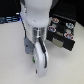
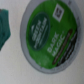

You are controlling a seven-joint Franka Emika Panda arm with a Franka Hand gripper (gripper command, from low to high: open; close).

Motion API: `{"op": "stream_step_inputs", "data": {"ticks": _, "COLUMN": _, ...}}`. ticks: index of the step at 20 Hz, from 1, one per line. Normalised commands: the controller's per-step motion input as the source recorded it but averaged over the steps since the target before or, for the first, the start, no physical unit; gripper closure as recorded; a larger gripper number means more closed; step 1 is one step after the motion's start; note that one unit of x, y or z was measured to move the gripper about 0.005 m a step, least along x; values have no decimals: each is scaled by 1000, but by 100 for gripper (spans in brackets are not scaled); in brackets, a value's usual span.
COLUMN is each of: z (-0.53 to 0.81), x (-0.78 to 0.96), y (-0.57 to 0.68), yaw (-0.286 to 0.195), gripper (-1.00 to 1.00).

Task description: Open the kcup holder, insert the kcup into the holder, and close the kcup holder

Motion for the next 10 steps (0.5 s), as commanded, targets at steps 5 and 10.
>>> {"op": "stream_step_inputs", "data": {"ticks": 5, "z": 17, "x": 41, "y": 15, "yaw": -17, "gripper": 100}}
{"op": "stream_step_inputs", "data": {"ticks": 10, "z": 12, "x": 30, "y": 37, "yaw": -11, "gripper": 100}}
